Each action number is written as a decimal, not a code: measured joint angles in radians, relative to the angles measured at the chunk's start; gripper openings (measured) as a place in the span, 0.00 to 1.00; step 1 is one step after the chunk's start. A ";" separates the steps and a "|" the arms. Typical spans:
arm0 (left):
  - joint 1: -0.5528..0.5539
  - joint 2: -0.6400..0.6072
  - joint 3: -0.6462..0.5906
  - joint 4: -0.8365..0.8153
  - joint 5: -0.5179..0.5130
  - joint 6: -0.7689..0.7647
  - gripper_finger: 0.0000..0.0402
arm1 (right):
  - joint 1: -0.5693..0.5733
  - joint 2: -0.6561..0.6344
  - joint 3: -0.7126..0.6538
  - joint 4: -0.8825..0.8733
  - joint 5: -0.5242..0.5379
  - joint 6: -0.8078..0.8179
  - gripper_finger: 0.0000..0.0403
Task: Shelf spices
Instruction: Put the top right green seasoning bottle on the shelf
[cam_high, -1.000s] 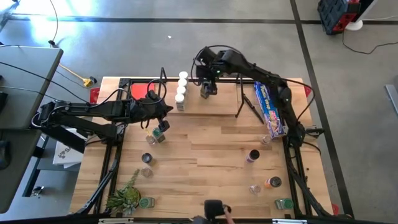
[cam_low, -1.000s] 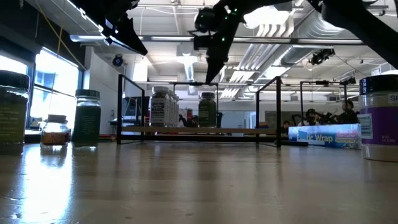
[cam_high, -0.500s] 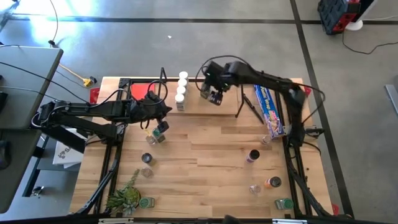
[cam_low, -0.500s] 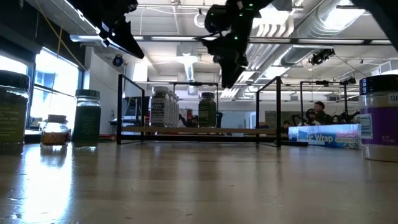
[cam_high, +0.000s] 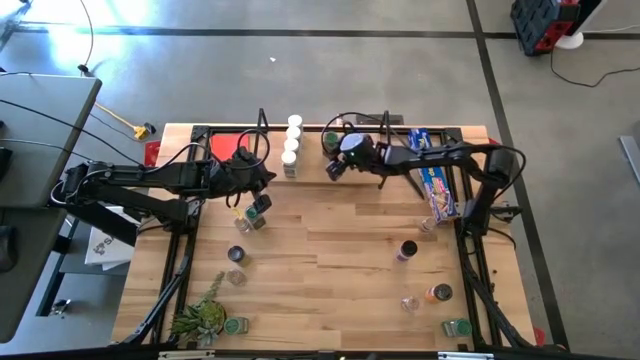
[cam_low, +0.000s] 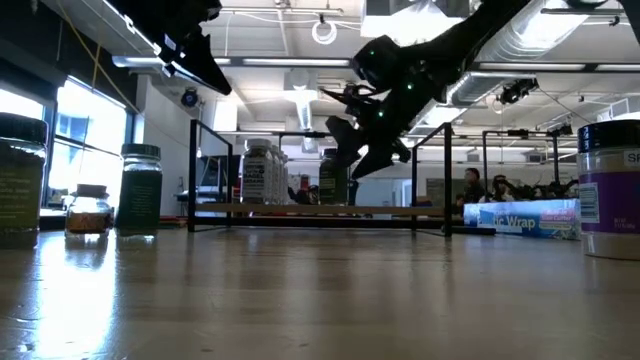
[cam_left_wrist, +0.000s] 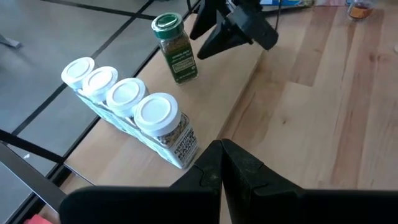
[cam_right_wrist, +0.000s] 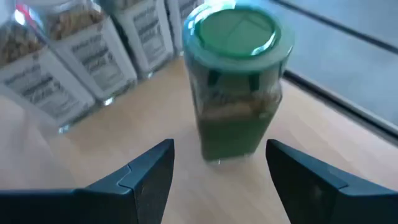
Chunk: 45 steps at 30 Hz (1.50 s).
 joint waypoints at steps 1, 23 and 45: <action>0.000 0.000 0.000 -0.001 0.000 -0.006 0.00 | 0.000 0.004 -0.002 0.024 0.001 0.000 0.61; 0.000 0.000 0.000 0.023 0.001 -0.011 0.00 | -0.129 0.034 -0.008 0.117 -0.203 -0.168 0.46; 0.000 0.000 0.000 0.024 0.001 -0.033 0.00 | -0.191 0.074 0.009 0.182 -0.383 -0.341 0.40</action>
